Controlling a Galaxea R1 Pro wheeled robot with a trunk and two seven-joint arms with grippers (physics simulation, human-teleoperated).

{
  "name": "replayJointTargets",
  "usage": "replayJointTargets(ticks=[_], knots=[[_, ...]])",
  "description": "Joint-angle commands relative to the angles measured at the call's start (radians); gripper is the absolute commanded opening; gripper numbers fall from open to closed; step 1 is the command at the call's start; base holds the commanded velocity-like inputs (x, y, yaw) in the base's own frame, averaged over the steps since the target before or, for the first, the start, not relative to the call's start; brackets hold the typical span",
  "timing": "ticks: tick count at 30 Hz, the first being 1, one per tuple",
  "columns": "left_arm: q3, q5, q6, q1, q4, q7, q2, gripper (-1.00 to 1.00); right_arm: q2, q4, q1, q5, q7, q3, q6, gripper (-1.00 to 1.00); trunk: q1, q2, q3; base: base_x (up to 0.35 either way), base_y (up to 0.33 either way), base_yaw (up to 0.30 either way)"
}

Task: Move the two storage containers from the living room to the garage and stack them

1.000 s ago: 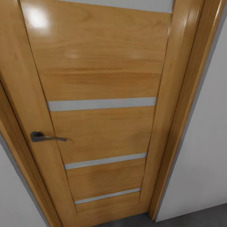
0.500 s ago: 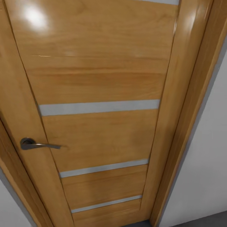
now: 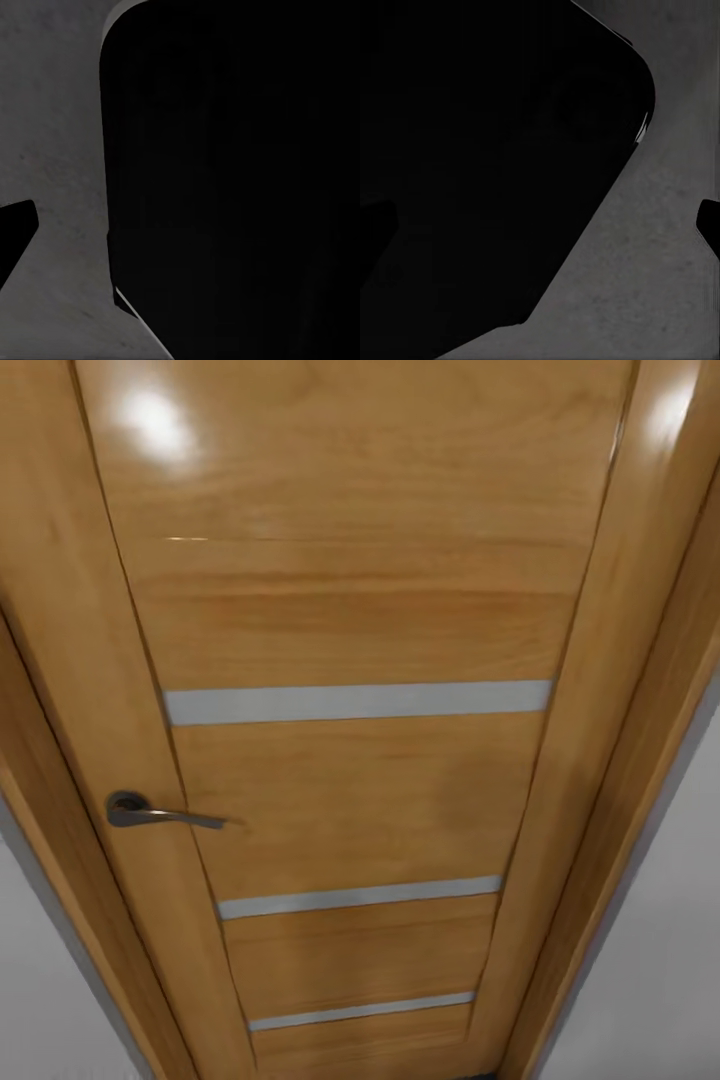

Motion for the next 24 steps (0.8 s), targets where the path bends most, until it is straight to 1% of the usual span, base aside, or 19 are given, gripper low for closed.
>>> replayJointTargets(ticks=[1, 19, 24], knots=[[0.001, 0.001, -0.001, 0.0, 0.0, -0.001, 0.0, 1.0, 0.0, 0.0, 0.0, -0.006, 0.0, 0.006, -0.003, 1.0, 0.0, 0.0, -0.001, 0.0, 0.0, 0.267], [0.001, 0.0, -0.001, 0.0, 0.0, -0.001, 0.0, 1.0, 0.0, 0.0, 0.0, -0.006, 0.0, 0.006, -0.003, 1.0, 0.0, 0.0, -0.001, 0.0, 0.0, 0.266], [0.001, 0.0, -0.001, 0.0, 0.0, -0.001, 0.0, 1.0, 0.0, 0.0, 0.0, -0.006, 0.0, 0.006, -0.003, 1.0, 0.0, 0.0, -0.001, 0.0, 0.0, 0.07]])
